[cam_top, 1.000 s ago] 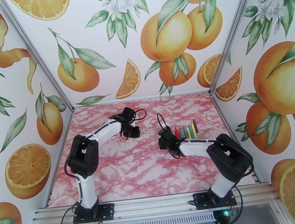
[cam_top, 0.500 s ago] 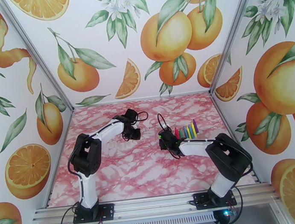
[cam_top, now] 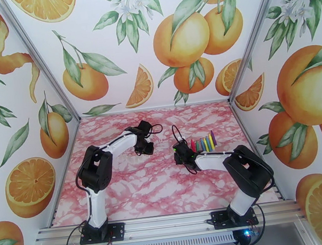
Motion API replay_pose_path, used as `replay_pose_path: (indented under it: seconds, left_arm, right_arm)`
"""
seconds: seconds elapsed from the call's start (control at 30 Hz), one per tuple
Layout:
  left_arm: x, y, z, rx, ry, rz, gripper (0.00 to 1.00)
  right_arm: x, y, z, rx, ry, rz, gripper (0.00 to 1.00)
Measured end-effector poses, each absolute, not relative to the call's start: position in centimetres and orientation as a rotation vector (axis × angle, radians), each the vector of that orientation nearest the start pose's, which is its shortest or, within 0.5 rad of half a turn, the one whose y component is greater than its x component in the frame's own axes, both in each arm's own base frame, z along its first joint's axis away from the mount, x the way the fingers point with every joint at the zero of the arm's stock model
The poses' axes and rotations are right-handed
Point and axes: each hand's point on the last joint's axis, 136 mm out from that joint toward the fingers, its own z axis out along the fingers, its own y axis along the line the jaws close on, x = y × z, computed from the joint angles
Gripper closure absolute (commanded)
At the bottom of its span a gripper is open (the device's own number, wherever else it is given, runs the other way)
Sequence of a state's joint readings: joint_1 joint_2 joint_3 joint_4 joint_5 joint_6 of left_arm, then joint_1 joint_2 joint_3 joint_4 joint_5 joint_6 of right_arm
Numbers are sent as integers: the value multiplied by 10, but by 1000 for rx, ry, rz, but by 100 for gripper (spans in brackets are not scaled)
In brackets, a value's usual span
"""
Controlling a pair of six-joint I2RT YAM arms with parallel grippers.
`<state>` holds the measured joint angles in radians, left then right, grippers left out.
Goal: Open the pen caps
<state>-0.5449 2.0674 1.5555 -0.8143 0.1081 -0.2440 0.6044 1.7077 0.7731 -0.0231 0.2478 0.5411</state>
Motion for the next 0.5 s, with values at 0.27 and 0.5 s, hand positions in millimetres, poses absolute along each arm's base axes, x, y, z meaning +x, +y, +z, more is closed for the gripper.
replay_pose_path:
  seconds: [0.27, 0.5]
  left_arm:
    - [373, -246, 38, 461, 2914, -264, 85]
    - [373, -243, 34, 460, 2922, -238, 84]
  right_arm:
    - [344, 185, 17, 25, 2494, 165, 71]
    - [344, 185, 17, 25, 2494, 166, 68]
